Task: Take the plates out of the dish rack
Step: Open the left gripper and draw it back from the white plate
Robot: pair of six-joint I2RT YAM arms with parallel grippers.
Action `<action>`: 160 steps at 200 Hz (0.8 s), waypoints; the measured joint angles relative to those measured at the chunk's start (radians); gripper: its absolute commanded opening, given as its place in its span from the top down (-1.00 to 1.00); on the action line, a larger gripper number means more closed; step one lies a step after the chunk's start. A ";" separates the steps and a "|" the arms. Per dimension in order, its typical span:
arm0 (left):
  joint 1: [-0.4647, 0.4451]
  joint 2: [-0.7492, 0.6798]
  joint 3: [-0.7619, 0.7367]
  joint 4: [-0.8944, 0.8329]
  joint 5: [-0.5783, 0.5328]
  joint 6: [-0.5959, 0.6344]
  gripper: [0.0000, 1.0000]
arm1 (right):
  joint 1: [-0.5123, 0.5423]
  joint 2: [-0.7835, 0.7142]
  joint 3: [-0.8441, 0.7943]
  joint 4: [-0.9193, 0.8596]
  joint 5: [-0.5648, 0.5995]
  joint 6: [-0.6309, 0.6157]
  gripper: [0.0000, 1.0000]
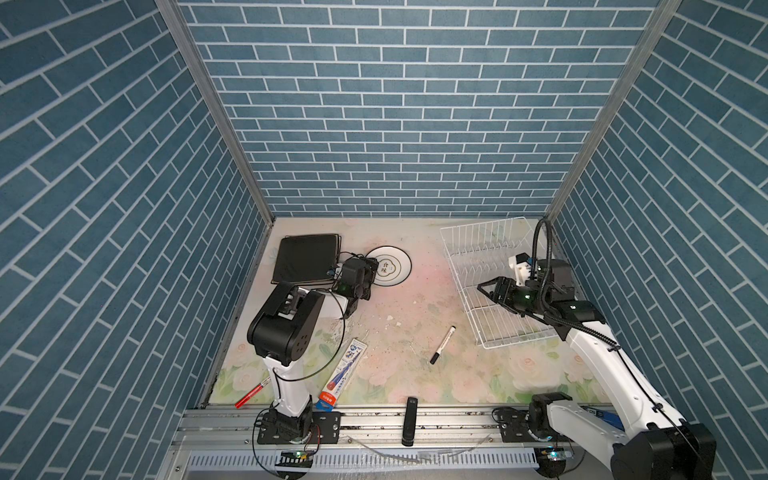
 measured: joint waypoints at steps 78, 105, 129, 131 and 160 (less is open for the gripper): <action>0.000 -0.117 -0.063 -0.129 -0.069 0.122 -0.99 | -0.003 -0.117 -0.014 0.026 0.122 -0.007 -0.97; 0.000 -0.168 -0.072 -0.154 -0.085 0.199 -0.99 | -0.003 -0.142 -0.035 0.037 0.200 -0.007 -0.97; 0.000 -0.246 -0.089 -0.163 -0.099 0.317 -0.99 | -0.007 -0.150 -0.062 0.053 0.272 -0.010 -0.97; 0.000 -0.253 -0.090 -0.162 -0.099 0.332 -0.99 | -0.008 -0.150 -0.065 0.057 0.277 -0.013 -0.97; -0.001 -0.362 -0.100 -0.158 -0.097 0.549 -0.99 | -0.013 -0.157 -0.124 0.123 0.381 -0.060 -0.97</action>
